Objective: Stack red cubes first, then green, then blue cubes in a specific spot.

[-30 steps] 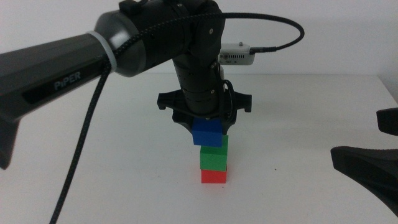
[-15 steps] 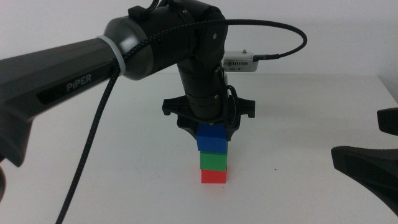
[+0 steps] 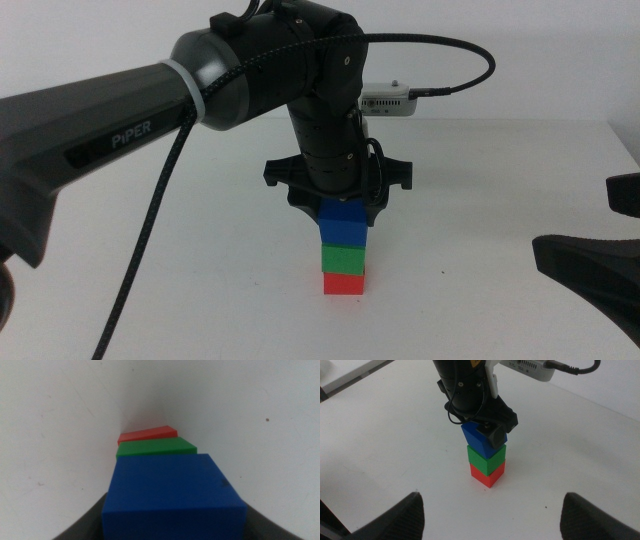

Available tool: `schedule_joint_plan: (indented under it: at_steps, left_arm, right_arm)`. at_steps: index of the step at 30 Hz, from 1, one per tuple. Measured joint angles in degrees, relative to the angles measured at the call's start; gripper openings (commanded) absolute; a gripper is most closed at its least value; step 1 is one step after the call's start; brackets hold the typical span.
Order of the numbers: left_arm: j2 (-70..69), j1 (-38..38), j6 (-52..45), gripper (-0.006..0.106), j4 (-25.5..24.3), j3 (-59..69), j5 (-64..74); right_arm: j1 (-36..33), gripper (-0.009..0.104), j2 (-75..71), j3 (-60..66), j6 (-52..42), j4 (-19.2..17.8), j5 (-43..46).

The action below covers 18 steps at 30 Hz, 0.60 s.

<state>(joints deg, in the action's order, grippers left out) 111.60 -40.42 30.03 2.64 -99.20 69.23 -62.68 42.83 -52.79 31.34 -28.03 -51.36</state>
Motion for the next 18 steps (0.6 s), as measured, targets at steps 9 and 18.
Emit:
schedule_joint_plan:
  at_steps: [9, 18]
  left_arm:
    - [0.0, 0.0, -0.22, 0.094, -0.21, 0.0, -0.84]
    - [-2.15, 0.0, -4.84, 0.094, 1.02, -2.14, 0.39]
  right_arm:
    - [0.0, 0.093, 0.0, 0.0, 0.0, 0.0, 0.0]
    - [0.0, 0.093, 0.0, 0.0, 0.0, 0.0, 0.0]
